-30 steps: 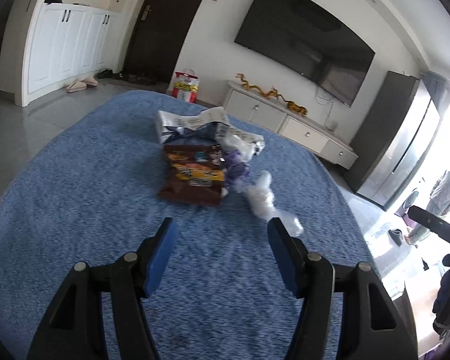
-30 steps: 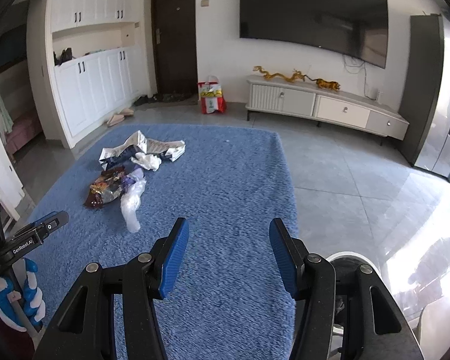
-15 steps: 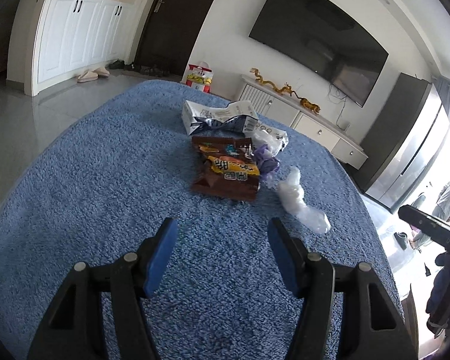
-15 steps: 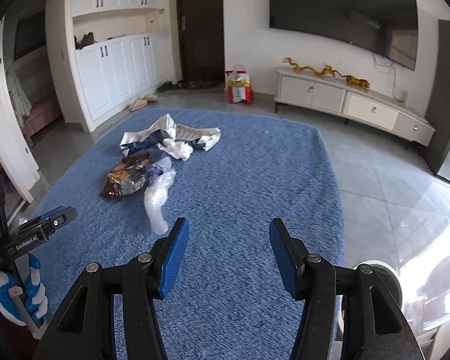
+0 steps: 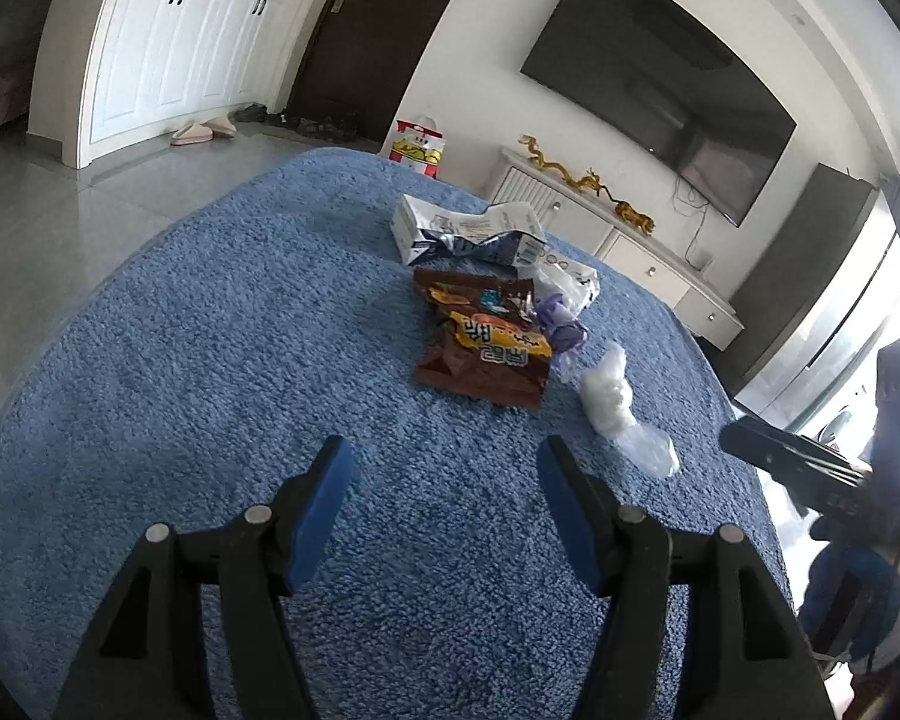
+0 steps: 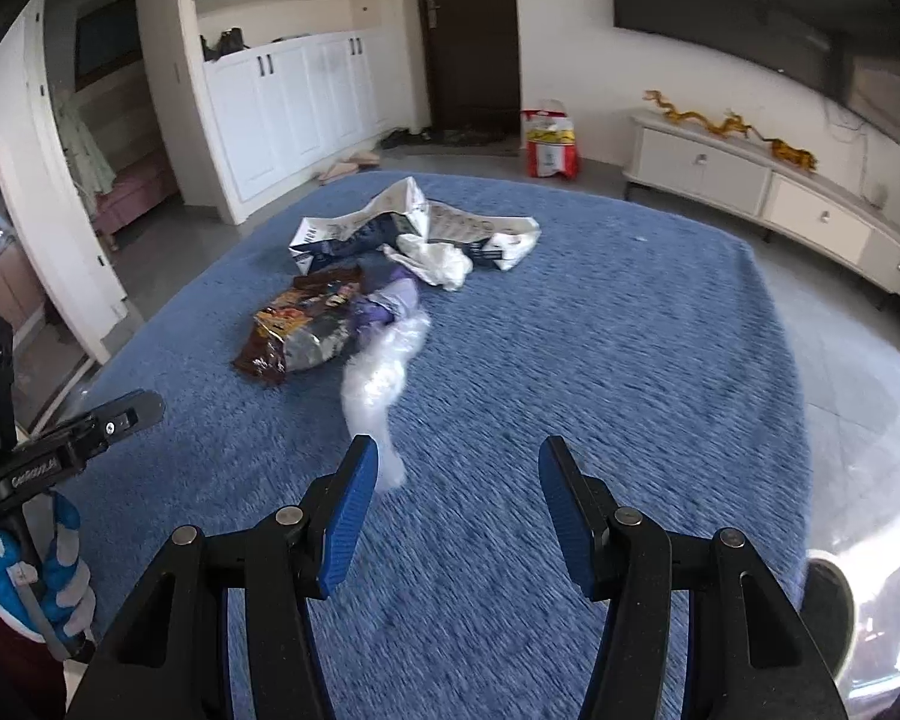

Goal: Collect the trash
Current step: 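Grasp the brown snack bag with the left tool while the right tool grasps the clear plastic bag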

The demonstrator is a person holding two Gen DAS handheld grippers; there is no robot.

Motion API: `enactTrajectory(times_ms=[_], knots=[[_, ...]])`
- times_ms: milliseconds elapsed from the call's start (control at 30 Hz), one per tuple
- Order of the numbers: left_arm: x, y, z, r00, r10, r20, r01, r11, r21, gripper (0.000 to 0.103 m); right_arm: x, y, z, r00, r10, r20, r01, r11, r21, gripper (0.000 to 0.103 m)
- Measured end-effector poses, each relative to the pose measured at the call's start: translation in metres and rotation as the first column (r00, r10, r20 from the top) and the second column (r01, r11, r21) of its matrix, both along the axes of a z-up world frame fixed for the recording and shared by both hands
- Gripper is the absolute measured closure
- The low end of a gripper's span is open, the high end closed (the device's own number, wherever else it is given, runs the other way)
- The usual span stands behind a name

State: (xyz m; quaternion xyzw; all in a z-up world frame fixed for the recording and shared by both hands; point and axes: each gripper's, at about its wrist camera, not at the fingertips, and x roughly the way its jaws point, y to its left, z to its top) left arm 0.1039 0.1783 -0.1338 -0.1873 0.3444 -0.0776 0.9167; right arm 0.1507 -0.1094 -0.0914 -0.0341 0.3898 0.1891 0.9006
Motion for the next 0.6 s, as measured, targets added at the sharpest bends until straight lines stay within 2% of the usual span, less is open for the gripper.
enactTrajectory(times_ms=[133, 233, 333, 600], knots=[[0.007, -0.003, 0.009, 1.000, -0.028, 0.007, 0.028, 0.999, 0.026, 0.039, 0.014, 0.014, -0.007, 0.999, 0.036, -0.005, -0.036, 0.999, 0.029, 0.048], [0.023, -0.007, 0.015, 0.998, -0.060, -0.003, 0.060, 0.998, 0.014, 0.039, 0.024, 0.029, -0.014, 0.997, 0.080, -0.023, -0.079, 0.996, 0.038, 0.048], [0.049, -0.013, 0.017, 0.995, -0.093, -0.033, 0.092, 0.996, -0.008, 0.039, 0.031, 0.042, -0.023, 0.993, 0.117, -0.036, -0.115, 0.993, 0.040, 0.048], [0.112, -0.035, 0.007, 0.990, -0.092, -0.107, 0.095, 0.995, 0.027, 0.039, 0.051, 0.053, -0.044, 0.987, 0.146, -0.071, -0.142, 0.988, 0.063, 0.048]])
